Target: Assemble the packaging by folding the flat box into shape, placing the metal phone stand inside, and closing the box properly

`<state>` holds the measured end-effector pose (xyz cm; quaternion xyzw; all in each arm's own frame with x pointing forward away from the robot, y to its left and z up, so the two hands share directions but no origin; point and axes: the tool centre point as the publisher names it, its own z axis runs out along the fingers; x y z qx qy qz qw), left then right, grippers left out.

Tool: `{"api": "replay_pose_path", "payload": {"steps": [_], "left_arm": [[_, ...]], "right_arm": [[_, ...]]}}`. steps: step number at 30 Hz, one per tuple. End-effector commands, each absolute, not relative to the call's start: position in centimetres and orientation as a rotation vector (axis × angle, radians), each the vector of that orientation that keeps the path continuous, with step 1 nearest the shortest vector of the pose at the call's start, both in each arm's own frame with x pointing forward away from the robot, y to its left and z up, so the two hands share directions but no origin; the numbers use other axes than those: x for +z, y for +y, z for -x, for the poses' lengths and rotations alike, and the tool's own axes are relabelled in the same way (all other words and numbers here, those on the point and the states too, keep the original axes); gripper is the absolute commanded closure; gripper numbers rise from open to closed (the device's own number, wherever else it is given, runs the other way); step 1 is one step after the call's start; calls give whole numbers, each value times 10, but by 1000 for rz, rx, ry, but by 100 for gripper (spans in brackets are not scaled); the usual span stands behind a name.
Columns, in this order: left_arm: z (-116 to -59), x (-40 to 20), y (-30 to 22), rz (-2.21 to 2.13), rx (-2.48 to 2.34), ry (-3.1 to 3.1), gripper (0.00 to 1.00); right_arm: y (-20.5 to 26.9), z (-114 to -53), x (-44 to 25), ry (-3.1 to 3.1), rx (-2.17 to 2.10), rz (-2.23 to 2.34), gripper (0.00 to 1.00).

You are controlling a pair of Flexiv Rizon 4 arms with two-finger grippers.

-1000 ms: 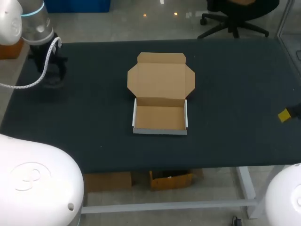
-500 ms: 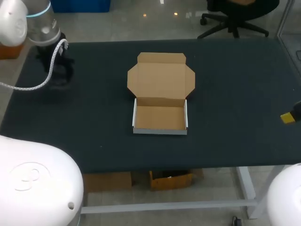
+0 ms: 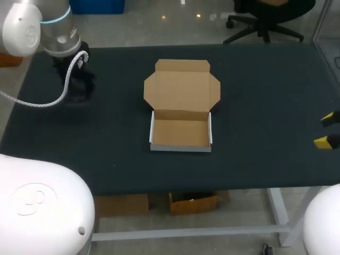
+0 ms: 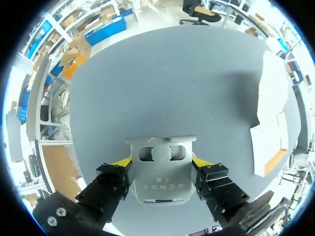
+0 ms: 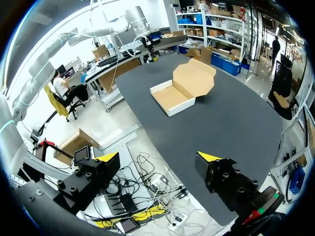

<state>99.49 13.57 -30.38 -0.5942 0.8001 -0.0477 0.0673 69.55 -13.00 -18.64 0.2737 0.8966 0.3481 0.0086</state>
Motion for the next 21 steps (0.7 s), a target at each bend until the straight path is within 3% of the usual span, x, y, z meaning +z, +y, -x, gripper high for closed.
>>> {"api": "replay_pose_path", "payload": {"steps": [1,21], "left_arm": [[-996,-304,129,1783,-119,2423,100],[-993,-305,121,1751,-110,2446,100]], "right_arm": [[-132,-697,-187,2803,1096,-853,0],[-121,-705,-195,2848,1010,-747,0]]}}
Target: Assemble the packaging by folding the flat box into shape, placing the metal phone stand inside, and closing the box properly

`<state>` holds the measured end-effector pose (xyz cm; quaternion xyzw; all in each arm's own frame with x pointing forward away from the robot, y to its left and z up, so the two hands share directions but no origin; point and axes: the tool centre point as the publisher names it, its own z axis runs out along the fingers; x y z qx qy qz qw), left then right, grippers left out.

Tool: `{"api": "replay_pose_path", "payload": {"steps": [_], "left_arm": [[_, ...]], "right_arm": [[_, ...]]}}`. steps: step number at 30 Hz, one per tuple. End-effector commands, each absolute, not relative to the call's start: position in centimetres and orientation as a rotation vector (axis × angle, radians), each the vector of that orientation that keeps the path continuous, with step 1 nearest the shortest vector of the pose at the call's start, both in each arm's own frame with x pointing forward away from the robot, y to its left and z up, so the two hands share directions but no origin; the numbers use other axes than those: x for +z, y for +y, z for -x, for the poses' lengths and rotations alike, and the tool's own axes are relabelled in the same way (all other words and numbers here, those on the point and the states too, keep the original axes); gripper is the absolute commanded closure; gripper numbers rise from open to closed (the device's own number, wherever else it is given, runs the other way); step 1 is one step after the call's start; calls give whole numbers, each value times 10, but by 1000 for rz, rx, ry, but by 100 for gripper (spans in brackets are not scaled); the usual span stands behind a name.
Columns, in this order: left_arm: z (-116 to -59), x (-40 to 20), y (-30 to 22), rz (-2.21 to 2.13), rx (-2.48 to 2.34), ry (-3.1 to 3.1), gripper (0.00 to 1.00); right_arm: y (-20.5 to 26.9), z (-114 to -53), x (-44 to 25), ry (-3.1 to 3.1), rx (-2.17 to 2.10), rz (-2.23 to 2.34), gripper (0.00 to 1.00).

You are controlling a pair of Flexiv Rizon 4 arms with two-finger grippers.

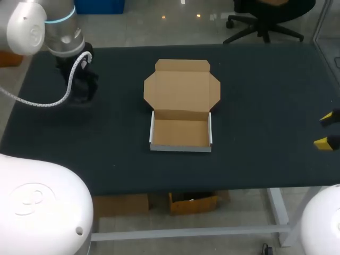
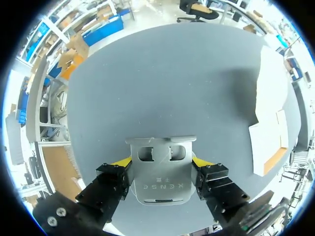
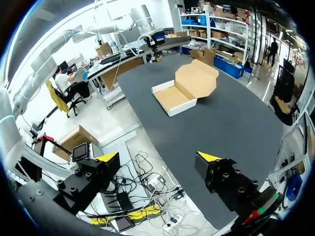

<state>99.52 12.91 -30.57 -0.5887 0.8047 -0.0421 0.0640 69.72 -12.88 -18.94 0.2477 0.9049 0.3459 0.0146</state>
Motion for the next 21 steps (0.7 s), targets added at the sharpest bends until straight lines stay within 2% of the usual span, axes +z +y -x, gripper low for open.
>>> {"api": "replay_pose_path", "payload": {"steps": [1,21], "left_arm": [[-992,-306,116,1732,-110,2463,100],[-968,-296,48,1501,-103,2616,100]], "right_arm": [[-119,-705,-197,2857,1021,-728,0],[-120,-712,-225,2837,992,-719,0]]}}
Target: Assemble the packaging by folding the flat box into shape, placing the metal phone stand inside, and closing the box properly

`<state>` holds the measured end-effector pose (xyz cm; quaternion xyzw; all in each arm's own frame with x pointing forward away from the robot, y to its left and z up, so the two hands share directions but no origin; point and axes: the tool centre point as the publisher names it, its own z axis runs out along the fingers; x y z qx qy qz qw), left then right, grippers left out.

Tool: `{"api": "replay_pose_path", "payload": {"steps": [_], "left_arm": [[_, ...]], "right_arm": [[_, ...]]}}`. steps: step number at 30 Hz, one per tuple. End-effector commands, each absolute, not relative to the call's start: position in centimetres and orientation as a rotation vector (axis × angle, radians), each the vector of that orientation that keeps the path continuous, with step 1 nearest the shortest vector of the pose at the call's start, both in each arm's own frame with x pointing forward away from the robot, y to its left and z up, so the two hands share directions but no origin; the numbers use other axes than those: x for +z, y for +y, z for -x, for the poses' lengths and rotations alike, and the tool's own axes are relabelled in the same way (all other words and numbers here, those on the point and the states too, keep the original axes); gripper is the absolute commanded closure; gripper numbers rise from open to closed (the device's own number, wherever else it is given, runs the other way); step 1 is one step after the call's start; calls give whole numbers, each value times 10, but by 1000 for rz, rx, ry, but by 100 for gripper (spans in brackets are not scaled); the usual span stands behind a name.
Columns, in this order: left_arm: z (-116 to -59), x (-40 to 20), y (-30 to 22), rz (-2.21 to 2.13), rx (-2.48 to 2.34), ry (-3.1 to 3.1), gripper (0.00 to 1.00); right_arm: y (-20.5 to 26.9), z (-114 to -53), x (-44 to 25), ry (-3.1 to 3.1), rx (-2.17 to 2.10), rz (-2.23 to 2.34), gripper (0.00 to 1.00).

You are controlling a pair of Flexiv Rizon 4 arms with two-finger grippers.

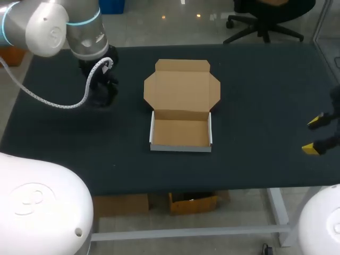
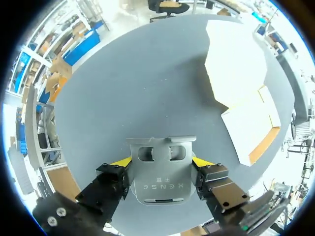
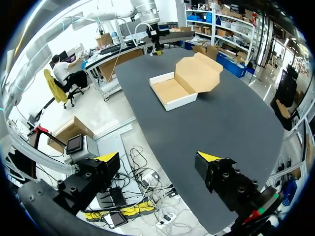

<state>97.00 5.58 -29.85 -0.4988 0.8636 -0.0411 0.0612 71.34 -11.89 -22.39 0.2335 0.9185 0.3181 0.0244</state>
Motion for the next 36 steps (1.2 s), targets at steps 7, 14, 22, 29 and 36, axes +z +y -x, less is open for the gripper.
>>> {"api": "replay_pose_path", "payload": {"steps": [7,14,22,29,36], "left_arm": [[-957,-296,26,1449,-90,2671,100],[-944,-292,-1,1402,-87,2702,100],[-929,-291,-30,1353,-75,2722,100],[-927,-291,-37,1346,-69,2728,100],[-927,-291,-37,1346,-69,2728,100]], "right_arm": [[-120,-712,-225,2837,992,-719,0],[-120,-712,-225,2837,992,-719,0],[-120,-712,-225,2837,992,-719,0],[-120,-712,-225,2837,992,-719,0],[-120,-712,-225,2837,992,-719,0]]}}
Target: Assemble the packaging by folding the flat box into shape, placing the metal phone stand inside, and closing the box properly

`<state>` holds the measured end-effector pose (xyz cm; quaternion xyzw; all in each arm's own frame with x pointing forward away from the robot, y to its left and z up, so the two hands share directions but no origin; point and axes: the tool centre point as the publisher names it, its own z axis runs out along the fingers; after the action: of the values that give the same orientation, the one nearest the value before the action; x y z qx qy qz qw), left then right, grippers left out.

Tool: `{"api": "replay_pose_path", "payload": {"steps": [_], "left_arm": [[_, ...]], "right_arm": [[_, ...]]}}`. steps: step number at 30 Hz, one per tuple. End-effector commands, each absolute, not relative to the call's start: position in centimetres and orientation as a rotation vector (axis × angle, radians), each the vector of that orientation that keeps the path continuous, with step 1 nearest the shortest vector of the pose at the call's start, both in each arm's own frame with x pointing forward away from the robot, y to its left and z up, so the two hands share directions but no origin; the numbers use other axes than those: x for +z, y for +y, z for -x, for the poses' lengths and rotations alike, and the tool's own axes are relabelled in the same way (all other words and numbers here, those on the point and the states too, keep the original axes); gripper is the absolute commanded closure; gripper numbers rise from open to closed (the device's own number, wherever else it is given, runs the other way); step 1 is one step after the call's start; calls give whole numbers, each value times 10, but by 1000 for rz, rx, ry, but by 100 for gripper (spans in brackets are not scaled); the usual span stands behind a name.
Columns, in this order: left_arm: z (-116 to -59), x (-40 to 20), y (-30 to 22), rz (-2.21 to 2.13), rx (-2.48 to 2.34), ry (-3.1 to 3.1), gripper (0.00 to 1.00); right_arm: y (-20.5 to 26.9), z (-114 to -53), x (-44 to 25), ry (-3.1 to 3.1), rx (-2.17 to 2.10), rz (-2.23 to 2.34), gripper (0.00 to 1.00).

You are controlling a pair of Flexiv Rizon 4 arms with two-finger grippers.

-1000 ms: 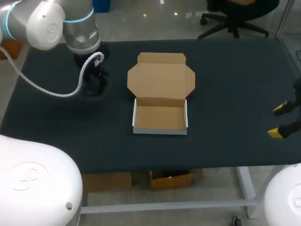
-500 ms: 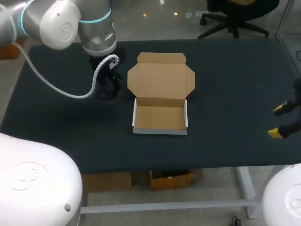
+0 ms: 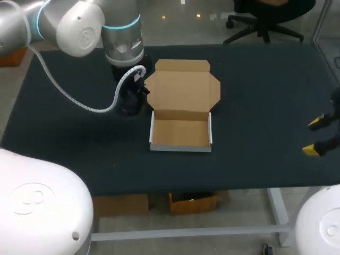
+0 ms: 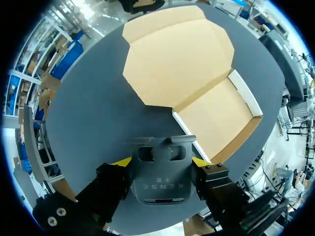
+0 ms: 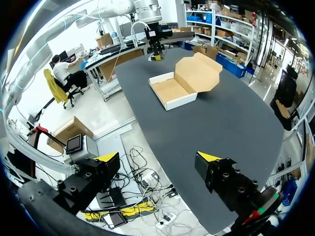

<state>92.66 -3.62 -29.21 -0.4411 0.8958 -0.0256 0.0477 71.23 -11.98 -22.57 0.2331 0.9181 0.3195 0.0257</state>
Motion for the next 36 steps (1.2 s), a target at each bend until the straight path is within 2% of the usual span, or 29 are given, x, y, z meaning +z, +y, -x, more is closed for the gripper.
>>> {"api": "replay_pose_path", "payload": {"steps": [1,18,36], "left_arm": [[-927,-291,-37,1346,-69,2728,100],[-927,-291,-37,1346,-69,2728,100],[-911,-291,-105,1214,-138,2791,100]], "right_arm": [[-120,-712,-225,2837,992,-719,0],[-120,-712,-225,2837,992,-719,0],[-120,-712,-225,2837,992,-719,0]]}}
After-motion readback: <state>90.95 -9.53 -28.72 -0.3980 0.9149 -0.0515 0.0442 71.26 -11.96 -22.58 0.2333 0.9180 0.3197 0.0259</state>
